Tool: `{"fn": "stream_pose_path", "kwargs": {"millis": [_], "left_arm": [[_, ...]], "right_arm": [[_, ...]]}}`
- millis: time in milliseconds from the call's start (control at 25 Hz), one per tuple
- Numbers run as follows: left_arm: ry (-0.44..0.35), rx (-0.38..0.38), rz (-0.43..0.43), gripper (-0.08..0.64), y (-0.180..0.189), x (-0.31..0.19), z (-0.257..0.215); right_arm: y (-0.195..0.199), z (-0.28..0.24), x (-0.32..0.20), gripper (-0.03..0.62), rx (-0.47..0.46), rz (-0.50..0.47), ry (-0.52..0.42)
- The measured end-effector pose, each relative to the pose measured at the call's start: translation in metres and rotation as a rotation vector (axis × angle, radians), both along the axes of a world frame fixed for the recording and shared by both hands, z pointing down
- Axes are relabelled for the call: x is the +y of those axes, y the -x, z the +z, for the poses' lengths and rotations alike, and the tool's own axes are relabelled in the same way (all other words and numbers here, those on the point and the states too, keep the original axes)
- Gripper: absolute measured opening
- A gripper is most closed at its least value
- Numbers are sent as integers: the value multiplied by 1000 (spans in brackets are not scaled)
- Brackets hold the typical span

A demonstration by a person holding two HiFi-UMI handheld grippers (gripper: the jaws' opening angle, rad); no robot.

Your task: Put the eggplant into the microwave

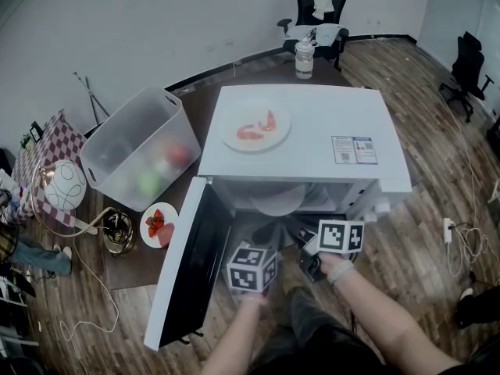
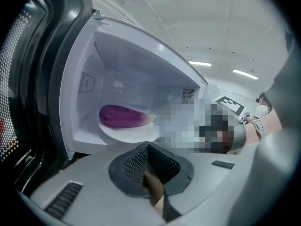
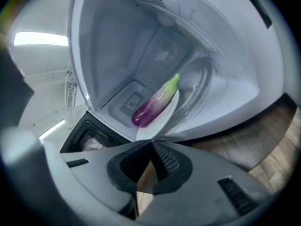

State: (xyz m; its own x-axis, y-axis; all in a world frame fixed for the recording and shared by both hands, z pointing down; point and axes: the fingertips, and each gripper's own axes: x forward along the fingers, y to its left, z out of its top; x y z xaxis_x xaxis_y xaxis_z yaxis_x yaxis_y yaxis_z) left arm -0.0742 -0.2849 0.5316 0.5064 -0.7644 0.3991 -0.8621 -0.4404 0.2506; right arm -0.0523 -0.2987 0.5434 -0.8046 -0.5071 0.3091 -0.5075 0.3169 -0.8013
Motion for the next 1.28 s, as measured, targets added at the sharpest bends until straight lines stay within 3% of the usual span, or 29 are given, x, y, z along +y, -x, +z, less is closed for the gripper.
{"fn": "stream_pose_path", "kwargs": {"millis": [1280], "left_arm": [[22, 10, -3, 0, -8, -27, -1]], "right_arm": [[-3, 0, -17, 5, -40, 43, 44]]}}
